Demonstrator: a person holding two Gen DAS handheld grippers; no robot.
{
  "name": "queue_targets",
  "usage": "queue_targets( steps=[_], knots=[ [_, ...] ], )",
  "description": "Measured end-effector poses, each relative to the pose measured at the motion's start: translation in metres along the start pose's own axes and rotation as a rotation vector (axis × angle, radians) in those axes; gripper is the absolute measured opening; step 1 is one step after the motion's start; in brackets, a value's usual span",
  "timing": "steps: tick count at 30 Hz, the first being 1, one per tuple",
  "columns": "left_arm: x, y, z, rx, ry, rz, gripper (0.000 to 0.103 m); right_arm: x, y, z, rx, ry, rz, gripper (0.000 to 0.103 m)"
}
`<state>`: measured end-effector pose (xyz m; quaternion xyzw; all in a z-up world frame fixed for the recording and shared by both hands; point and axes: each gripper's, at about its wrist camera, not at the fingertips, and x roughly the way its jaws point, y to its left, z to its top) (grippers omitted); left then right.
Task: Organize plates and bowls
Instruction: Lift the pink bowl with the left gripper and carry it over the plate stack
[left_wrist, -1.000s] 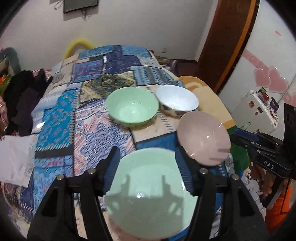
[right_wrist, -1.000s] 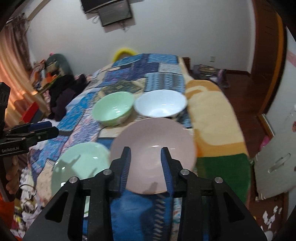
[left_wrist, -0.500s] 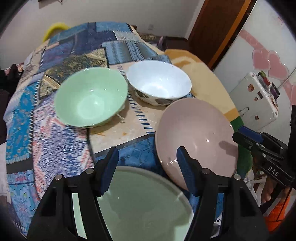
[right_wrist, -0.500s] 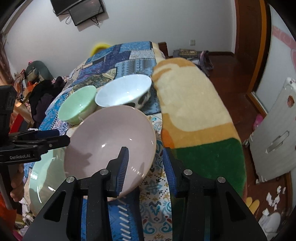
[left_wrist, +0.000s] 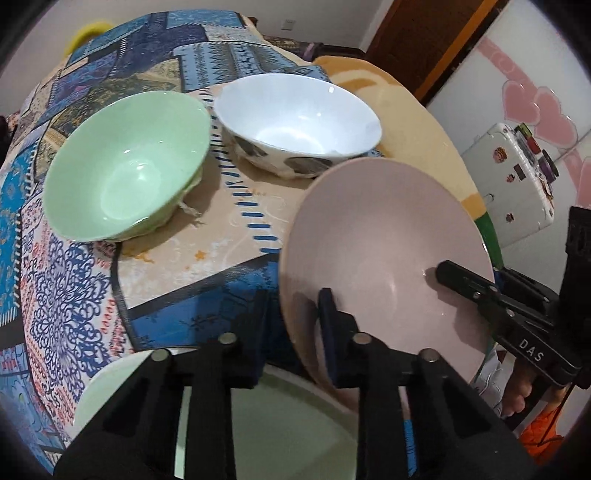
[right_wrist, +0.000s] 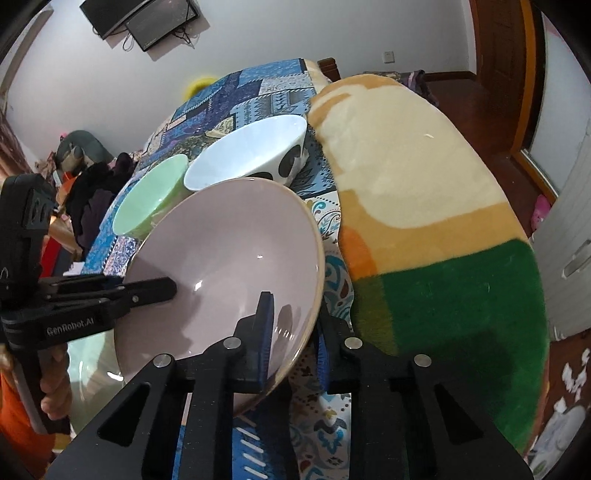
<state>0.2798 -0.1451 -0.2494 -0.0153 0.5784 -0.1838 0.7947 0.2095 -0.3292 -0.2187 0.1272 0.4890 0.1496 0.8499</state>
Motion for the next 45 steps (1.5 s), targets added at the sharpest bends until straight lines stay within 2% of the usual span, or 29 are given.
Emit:
queue_targets(
  steps=[1,10,24,36,45],
  knots=[
    [0.001,-0.002,0.0,0.006,0.006,-0.01,0.016,-0.002,0.0,-0.001,0.005,0.0,0.001,0.018],
    [-0.012,-0.01,0.001,-0.006,-0.015,0.003,0.016,-0.016,0.005,0.001,0.021,-0.017,-0.017,0.018],
    [-0.082,-0.02,-0.018,0.017,-0.135,-0.006,0.016,-0.059,0.045,0.008,-0.042,-0.123,0.001,0.018],
    [-0.151,0.017,-0.056,-0.04,-0.245,0.023,0.016,-0.066,0.116,0.004,-0.161,-0.154,0.039,0.018],
    [-0.201,0.058,-0.1,-0.1,-0.331,0.059,0.016,-0.06,0.176,-0.008,-0.255,-0.147,0.091,0.018]
  ],
)
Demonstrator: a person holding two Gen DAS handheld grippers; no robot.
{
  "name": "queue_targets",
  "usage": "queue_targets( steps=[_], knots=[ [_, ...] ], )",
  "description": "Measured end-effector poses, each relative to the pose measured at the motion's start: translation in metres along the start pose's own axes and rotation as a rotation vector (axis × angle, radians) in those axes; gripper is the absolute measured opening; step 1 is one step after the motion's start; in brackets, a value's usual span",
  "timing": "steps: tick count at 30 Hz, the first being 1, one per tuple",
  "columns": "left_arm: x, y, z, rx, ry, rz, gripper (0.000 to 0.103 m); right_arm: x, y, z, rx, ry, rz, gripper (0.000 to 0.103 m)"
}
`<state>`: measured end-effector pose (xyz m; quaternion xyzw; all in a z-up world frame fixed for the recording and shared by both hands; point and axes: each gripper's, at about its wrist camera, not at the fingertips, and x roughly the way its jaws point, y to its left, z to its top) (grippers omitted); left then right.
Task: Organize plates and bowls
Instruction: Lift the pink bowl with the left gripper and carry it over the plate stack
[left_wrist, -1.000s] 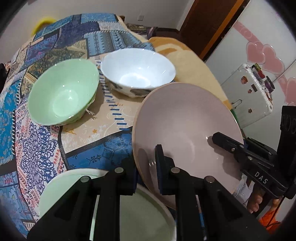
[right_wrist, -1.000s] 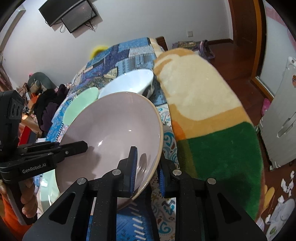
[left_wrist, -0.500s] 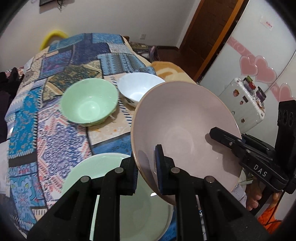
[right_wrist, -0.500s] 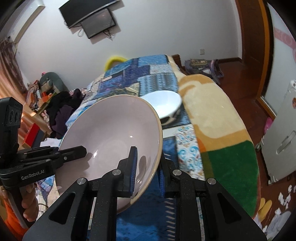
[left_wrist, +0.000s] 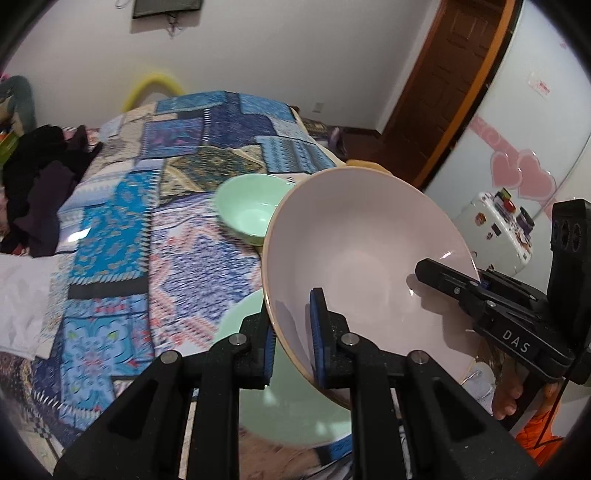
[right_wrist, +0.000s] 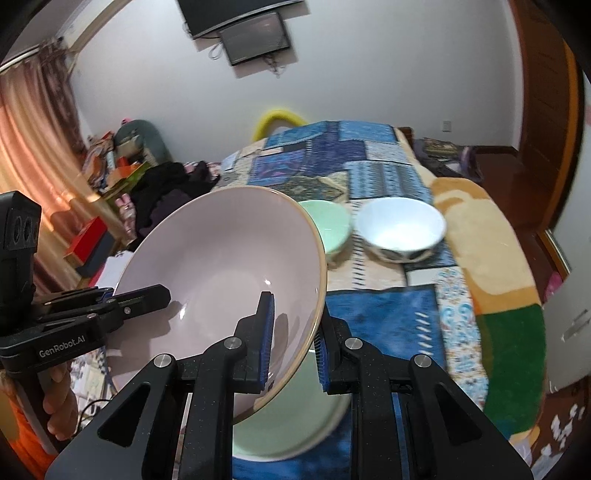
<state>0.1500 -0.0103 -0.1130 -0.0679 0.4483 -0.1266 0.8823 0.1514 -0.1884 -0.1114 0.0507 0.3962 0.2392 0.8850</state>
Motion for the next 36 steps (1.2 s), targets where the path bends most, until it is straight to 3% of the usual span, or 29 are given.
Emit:
queue_targets(
  steps=[18,36],
  knots=[
    [-0.07,0.096,-0.056,-0.155,-0.071,0.139,0.016,0.046,0.09,-0.016,-0.13,0.086,0.14,0.018],
    [-0.044,0.167,-0.105,-0.284,0.026,0.173,0.016,0.112,0.125,-0.047,-0.168,0.293,0.171,0.018]
  ],
)
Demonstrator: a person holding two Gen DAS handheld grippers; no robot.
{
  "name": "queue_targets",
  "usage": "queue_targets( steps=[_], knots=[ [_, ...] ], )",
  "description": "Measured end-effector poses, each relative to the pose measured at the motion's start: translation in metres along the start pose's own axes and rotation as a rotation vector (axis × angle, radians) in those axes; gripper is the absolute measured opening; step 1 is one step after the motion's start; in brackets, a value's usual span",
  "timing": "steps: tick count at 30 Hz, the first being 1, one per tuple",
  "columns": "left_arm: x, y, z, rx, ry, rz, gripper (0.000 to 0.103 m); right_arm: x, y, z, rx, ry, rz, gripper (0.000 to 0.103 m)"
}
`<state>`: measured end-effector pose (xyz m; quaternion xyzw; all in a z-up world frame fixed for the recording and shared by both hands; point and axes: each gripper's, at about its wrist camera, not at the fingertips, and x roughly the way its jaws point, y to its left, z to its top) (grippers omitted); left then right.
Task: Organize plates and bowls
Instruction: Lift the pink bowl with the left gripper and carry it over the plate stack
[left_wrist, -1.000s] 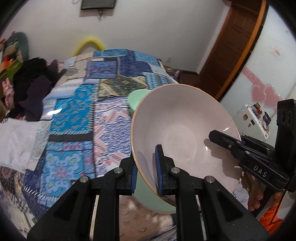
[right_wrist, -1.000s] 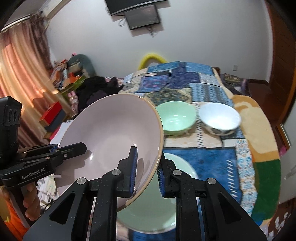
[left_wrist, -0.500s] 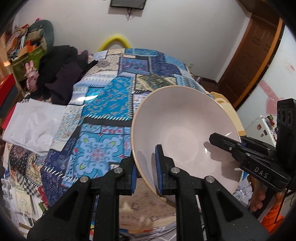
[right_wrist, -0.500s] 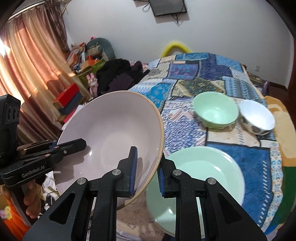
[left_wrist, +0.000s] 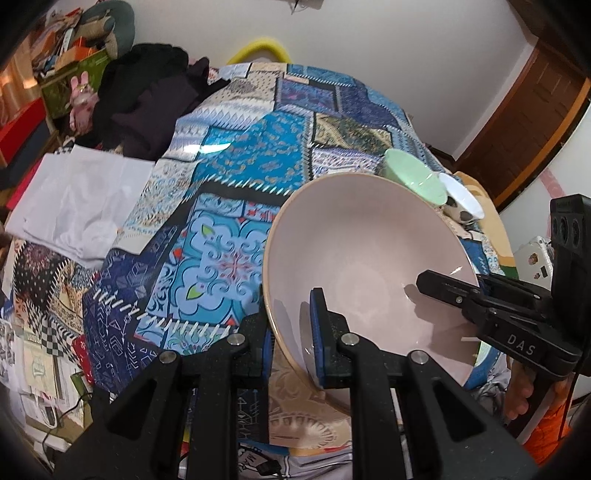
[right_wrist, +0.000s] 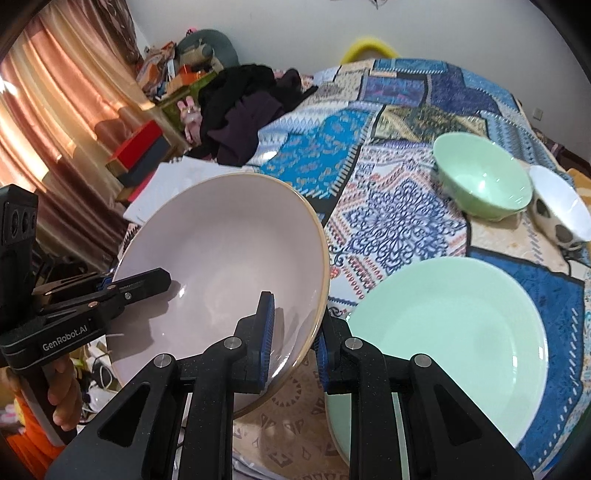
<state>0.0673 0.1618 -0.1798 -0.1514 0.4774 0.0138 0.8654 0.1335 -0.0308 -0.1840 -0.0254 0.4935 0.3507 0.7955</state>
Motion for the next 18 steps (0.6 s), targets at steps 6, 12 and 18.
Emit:
queue_targets(
  steps=[6,12,18],
  knots=[
    [0.021,0.017,-0.006,-0.035,0.052,-0.005,0.016,0.024,0.0,-0.003,-0.001,0.061,-0.003,0.018],
    [0.04,0.03,-0.014,-0.064,0.098,-0.018,0.016,0.042,-0.002,-0.008,-0.003,0.117,-0.012,0.018],
    [0.056,0.036,-0.022,-0.074,0.133,-0.006,0.016,0.049,-0.002,-0.01,-0.014,0.145,0.001,0.02]
  ],
)
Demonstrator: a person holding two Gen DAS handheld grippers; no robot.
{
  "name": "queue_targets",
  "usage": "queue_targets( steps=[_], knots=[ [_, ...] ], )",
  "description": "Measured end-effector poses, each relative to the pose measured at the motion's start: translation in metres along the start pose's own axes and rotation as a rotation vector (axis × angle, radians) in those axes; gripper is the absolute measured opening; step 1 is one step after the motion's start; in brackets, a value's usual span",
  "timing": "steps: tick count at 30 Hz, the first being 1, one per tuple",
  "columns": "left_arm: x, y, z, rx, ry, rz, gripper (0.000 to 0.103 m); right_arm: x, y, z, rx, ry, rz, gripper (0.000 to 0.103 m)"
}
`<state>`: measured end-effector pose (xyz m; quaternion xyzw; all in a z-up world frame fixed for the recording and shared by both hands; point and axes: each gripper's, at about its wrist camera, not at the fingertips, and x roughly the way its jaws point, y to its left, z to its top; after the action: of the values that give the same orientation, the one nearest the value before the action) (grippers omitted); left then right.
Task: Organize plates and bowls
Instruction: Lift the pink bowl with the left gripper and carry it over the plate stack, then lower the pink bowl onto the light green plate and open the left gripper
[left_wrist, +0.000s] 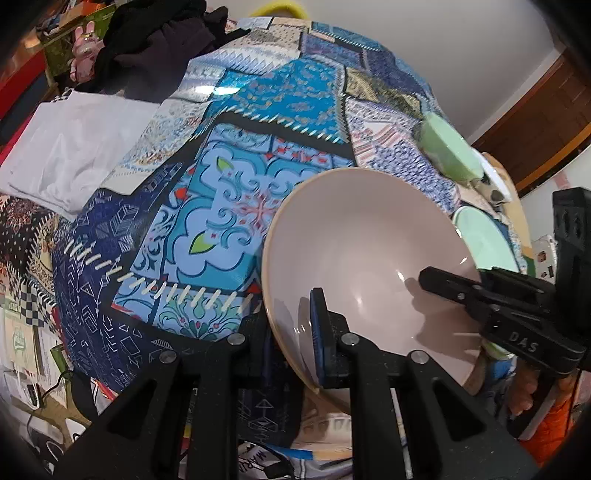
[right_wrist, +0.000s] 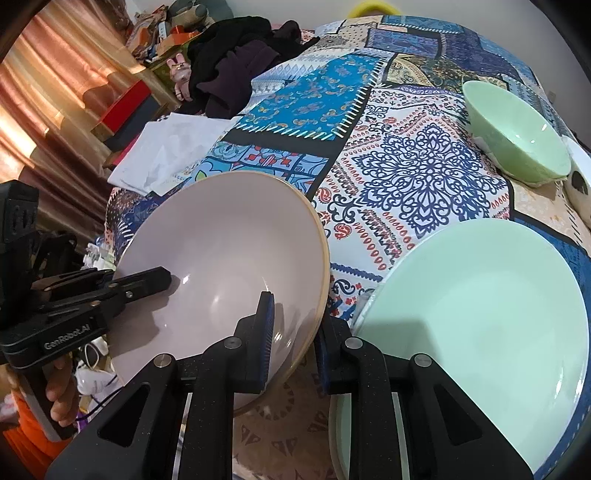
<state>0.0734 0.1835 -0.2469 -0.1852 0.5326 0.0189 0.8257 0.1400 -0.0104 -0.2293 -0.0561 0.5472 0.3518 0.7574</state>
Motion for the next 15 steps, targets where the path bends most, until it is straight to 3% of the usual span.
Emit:
queue_targets(
  steps=[6,15],
  knots=[
    [0.003,0.005,-0.002,-0.029,-0.002,-0.02,0.016,-0.001,-0.001,0.0,0.006,-0.005,0.01,0.021],
    [-0.016,-0.001,-0.002,-0.005,-0.046,0.033,0.016,-0.029,-0.01,0.002,0.015,-0.081,0.006,0.021]
  ],
)
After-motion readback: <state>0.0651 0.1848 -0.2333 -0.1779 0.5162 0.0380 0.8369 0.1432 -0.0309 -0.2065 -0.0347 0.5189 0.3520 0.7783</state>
